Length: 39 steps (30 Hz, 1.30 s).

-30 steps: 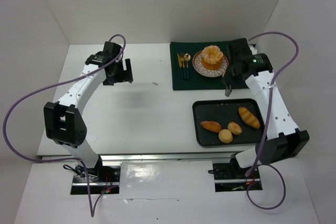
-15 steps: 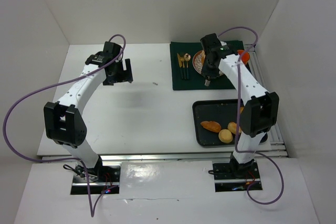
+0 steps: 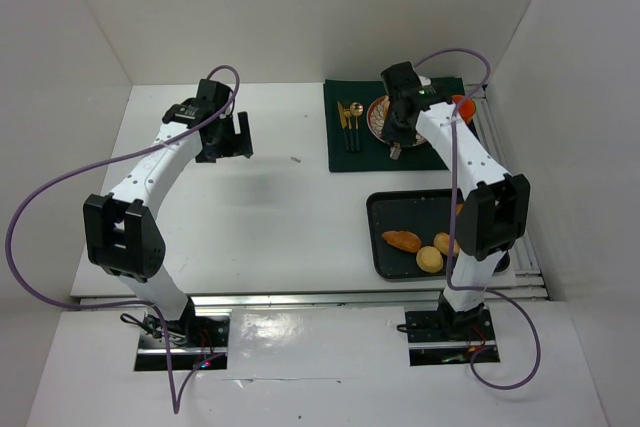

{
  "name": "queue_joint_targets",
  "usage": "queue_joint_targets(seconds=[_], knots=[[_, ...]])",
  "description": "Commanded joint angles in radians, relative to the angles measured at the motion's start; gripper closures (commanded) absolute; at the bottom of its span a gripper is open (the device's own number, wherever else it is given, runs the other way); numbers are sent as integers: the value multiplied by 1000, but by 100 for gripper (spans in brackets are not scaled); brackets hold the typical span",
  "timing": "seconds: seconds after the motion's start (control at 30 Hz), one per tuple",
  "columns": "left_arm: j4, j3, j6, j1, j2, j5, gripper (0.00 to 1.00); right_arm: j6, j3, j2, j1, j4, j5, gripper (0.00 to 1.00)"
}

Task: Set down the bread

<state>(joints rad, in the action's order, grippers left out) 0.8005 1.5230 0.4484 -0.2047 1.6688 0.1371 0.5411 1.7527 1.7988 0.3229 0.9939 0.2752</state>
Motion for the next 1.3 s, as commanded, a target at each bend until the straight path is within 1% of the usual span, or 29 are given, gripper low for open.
queue_joint_targets(seconds=[0.0,0.03,0.07,0.1,0.4,0.5,0.53,0.63,0.67,0.7,0.73,0.77,0.8,0.87,1.0,1.03,1.13,1.27], knots=[[2,17,-2,4,14,13,3,8,24,-67,8,-40,18,61],[2,17,-2,4,14,13,3,8,15,-85,8,-40,18,61],[2,17,-2,4,14,13,3,8,14,-95,8,-40,18,59],[2,17,-2,4,14,13,3,8,4,-104,8,-40,18,54],[2,17,-2,4,-4,13,3,7,-18,-150,8,-29,27,52],[11,17,24,24,-24,24,3,-35,-18,-159,48,-38,7,53],[11,17,39,24,-40,24,3,-47,-18,-170,91,-49,7,53],[11,8,49,63,-53,6,3,-72,-27,-170,163,-93,-5,53],[11,8,49,64,-64,6,3,-88,-44,-180,217,-113,-25,53],[11,19,59,79,-78,6,3,-114,-82,-180,244,-179,-56,53],[11,19,59,93,-78,6,3,-115,-103,-180,272,-214,-56,53],[20,29,71,93,-92,6,3,-127,-120,-180,325,-248,-67,53],[20,29,72,108,-107,-4,3,-138,-139,-171,353,-321,-67,53],[20,29,101,122,-125,-16,3,-161,-168,-122,416,-415,-58,53],[20,20,113,145,-158,-37,3,-185,-188,-15,470,-541,-9,53],[20,11,113,145,-168,-37,3,-185,-179,34,470,-558,-8,53],[20,-15,125,155,-188,-66,3,-175,-179,89,482,-635,2,53],[11,-34,134,166,-188,-88,3,-136,-243,172,504,-730,79,53]])
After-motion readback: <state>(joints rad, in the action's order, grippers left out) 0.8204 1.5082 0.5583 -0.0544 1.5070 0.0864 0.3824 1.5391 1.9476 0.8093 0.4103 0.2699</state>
